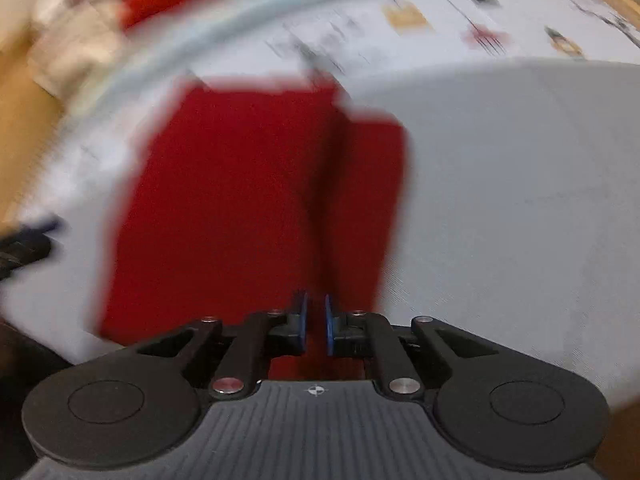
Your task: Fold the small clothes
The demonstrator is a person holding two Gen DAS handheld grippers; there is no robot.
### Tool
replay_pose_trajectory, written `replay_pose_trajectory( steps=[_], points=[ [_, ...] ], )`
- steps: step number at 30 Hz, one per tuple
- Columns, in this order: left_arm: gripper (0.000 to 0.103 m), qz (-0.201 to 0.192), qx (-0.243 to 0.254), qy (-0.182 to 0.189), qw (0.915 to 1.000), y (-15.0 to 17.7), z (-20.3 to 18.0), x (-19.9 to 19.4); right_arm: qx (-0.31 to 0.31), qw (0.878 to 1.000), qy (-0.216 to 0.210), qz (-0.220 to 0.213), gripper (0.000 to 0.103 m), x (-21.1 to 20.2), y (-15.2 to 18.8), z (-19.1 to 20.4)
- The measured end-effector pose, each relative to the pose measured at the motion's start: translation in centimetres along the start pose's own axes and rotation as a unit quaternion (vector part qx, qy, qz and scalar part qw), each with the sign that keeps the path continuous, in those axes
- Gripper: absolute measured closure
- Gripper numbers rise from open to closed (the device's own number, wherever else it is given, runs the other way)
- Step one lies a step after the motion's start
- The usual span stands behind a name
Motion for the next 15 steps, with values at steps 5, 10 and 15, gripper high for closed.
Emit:
replay_pose_trajectory(
  steps=[5, 10, 15],
  points=[
    [0.037, 0.108, 0.030, -0.021, 0.9935, 3.6, -0.5, 3.9, 0.029, 0.997, -0.045, -0.064, 0.091, -2.2, -1.9, 0.4],
    [0.037, 0.115, 0.000, -0.015, 0.9932, 3.6, 0.4, 3.1, 0.042, 0.989, -0.122, -0.077, 0.055, -3.0, -2.5, 2.6],
    [0.034, 0.130, 0.054, -0.076, 0.9871, -0.9, 0.6, -0.1, -0.049, 0.997, -0.009, 0.064, 0.057, 2.9, 1.2, 3.1]
  ],
)
Point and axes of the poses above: each gripper's, at about its wrist camera, not at the fingertips, and x roughly the way its jaws point, z to its left, y to its underside, the point moved 8 cm from there along x, roughly the way its jaws point, and after that the axes turned 8 degrees about x, right-handed, at the moved point
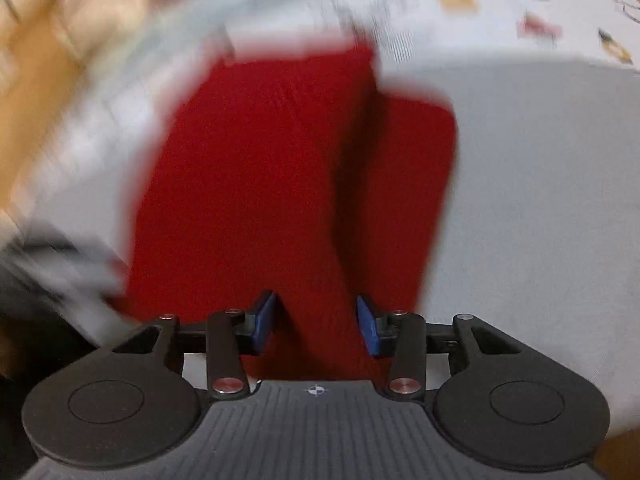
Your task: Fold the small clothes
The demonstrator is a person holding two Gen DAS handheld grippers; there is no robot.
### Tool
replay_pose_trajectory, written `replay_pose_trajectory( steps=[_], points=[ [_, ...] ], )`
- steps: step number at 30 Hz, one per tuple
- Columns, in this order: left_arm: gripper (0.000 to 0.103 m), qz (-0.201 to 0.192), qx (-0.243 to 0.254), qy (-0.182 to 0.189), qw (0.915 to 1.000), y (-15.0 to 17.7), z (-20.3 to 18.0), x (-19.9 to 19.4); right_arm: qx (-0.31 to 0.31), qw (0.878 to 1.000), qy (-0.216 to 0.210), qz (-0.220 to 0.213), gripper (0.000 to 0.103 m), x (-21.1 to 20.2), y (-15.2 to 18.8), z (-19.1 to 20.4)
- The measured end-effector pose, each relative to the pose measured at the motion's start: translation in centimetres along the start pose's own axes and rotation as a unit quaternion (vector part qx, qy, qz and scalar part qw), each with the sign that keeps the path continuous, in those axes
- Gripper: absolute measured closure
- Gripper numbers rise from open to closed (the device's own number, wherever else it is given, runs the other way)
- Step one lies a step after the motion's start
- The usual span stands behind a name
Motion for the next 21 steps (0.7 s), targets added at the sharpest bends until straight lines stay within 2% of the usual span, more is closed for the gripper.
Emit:
replay_pose_trajectory(
  steps=[2, 4, 7, 8, 10, 11, 13, 15, 17, 19, 21],
  points=[
    [0.027, -0.025, -0.004, -0.002, 0.9997, -1.8, 1.2, -1.6, 0.002, 1.000, 0.010, 0.004, 0.057, 0.1, -0.1, 0.2],
    [0.026, -0.046, -0.020, 0.002, 0.9987, -3.4, 2.7, -2.4, -0.001, 1.000, -0.005, -0.026, 0.057, -1.2, -1.1, 0.8],
    [0.022, -0.064, -0.058, 0.007, 0.9962, -4.6, 5.2, -1.5, 0.035, 0.995, -0.045, -0.078, 0.054, -3.1, -3.2, 0.9],
    [0.022, -0.065, -0.074, 0.010, 0.9951, -4.9, 6.0, -0.7, 0.050, 0.993, -0.056, -0.093, 0.051, -3.5, -3.7, 0.7],
    [0.021, -0.059, -0.113, 0.022, 0.9916, -5.4, 7.5, 1.3, 0.087, 0.987, -0.062, -0.122, 0.032, -4.1, -4.9, -0.2],
    [0.020, -0.056, -0.133, 0.027, 0.9892, -5.4, 8.2, 2.2, 0.101, 0.985, -0.061, -0.129, 0.030, -4.1, -5.3, -0.7],
    [0.019, -0.049, -0.191, 0.058, 0.9786, -4.9, 9.9, 4.2, 0.126, 0.982, -0.059, -0.127, 0.029, -3.3, -6.0, -1.2],
    [0.019, -0.013, -0.240, 0.091, 0.9664, -4.4, 10.1, 6.0, 0.156, 0.980, -0.058, -0.106, 0.029, -2.4, -6.1, -1.8],
    [0.017, -0.010, -0.271, 0.110, 0.9563, -5.4, 10.2, 7.3, 0.176, 0.979, -0.055, -0.083, 0.026, -1.6, -5.8, -2.1],
    [0.013, -0.009, -0.274, 0.116, 0.9548, -6.1, 10.1, 8.2, 0.190, 0.978, -0.049, -0.074, 0.016, -1.1, -5.5, -2.7],
    [0.010, -0.001, -0.276, 0.111, 0.9547, -6.4, 9.9, 9.1, 0.203, 0.976, -0.046, -0.062, 0.012, -0.2, -6.0, -3.2]
  ],
)
Point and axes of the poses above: each gripper's, at about its wrist camera, not at the fingertips, and x roughly the way its jaws point, z to its left, y to its underside, the point moved 8 cm from there along x, roughly the way its jaws point, and after that the axes turned 8 degrees about x, right-handed, at the moved point
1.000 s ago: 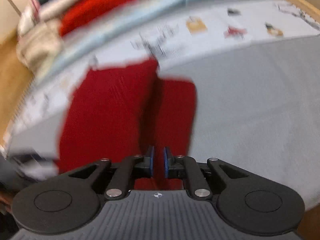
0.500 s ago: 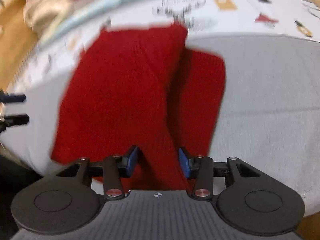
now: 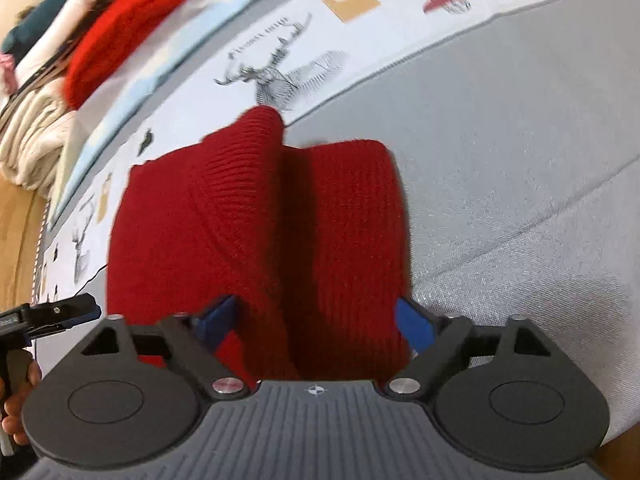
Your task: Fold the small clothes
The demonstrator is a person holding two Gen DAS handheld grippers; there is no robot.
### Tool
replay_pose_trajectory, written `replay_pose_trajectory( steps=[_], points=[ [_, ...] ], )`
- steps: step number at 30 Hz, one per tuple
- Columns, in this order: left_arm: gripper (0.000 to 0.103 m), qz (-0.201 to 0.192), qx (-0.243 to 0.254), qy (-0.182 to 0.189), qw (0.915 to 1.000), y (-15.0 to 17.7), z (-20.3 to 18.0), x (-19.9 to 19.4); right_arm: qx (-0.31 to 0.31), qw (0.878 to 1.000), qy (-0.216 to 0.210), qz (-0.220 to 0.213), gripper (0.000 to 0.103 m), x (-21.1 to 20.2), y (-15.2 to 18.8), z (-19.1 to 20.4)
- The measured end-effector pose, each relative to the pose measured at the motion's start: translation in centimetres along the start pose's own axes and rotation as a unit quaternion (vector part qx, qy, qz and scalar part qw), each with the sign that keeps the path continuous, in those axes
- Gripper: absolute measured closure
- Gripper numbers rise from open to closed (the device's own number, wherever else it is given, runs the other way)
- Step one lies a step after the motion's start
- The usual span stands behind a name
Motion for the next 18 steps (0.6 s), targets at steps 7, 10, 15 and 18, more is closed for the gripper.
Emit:
replay_pose_trajectory(
  steps=[7, 10, 15, 18],
  points=[
    [0.000, 0.017, -0.078, 0.019, 0.9967, -0.2, 0.6, 3.2, 0.027, 0.999, -0.002, 0.033, 0.002, 2.4, -0.1, 0.0],
    [0.000, 0.024, -0.114, 0.033, 0.9927, -0.1, 0.5, 4.3, 0.021, 0.999, -0.003, 0.038, 0.001, 3.0, -0.1, 0.4],
    [0.000, 0.029, -0.126, 0.043, 0.9907, -0.3, -0.1, 5.7, 0.014, 0.999, -0.003, 0.039, 0.001, 3.0, -0.3, 0.7],
    [0.000, 0.030, -0.131, 0.041, 0.9901, -0.4, -0.2, 6.2, 0.007, 0.999, -0.003, 0.034, 0.004, 2.8, -0.4, 0.9]
  ],
)
Point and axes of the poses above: each gripper's, at about its wrist camera, not at the fingertips, and x roughly the way its jaws point, z to its left, y to its underside, the point moved 8 cm from there along x, roughly the way its jaws point, and after that the axes turned 8 degrees about x, right-handed, at the moved point
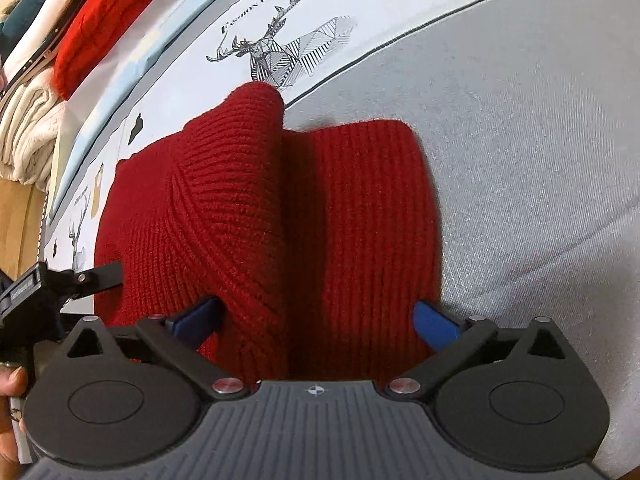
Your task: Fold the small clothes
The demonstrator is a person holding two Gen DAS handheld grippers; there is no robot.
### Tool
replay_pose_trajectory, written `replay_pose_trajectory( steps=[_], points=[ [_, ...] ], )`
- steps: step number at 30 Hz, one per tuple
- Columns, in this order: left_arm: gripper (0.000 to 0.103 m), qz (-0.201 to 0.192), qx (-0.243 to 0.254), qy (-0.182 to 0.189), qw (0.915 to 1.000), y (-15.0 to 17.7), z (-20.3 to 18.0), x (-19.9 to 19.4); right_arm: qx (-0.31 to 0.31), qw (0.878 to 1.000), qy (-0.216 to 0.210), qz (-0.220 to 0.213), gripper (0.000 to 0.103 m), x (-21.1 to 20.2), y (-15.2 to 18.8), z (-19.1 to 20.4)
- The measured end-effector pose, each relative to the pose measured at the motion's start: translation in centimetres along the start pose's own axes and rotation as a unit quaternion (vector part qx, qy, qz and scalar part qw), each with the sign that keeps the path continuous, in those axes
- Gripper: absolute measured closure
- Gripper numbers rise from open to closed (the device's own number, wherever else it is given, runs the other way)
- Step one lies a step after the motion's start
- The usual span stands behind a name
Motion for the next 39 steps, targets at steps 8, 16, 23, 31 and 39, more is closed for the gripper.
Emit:
replay_pose_trajectory(
  steps=[8, 16, 23, 31, 39],
  points=[
    [0.018, -0.005, 0.013, -0.016, 0.9998, -0.5, -0.4, -0.6, -0.052, 0.997, -0.058, -0.031, 0.077, -1.8, 0.1, 2.7],
    [0.043, -0.066, 0.070, -0.020, 0.9951, -2.8, -1.1, -4.6, -0.059, 0.995, -0.053, -0.061, 0.079, -1.8, -0.3, 4.6],
    [0.043, -0.127, 0.062, -0.039, 0.9891, -5.8, 2.6, -10.0, -0.063, 0.991, -0.069, -0.099, 0.081, 0.4, -1.0, 10.1],
    [0.035, -0.157, -0.007, -0.049, 0.9863, -7.2, 9.1, -15.5, -0.098, 0.985, -0.089, -0.112, 0.078, 3.9, -0.3, 16.4],
    [0.030, -0.034, 0.086, -0.093, 0.9914, -2.3, 8.7, -12.0, -0.111, 0.987, -0.066, -0.101, 0.083, 3.3, -0.1, 15.1]
  ],
)
Point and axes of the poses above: each gripper's, at about its wrist camera, not at the fingertips, and x roughly the way its jaws point, z to its left, y to its underside, the point moved 8 cm from there along x, roughly the way its jaws point, and after that the axes turned 8 degrees about x, right-handed, at the moved point
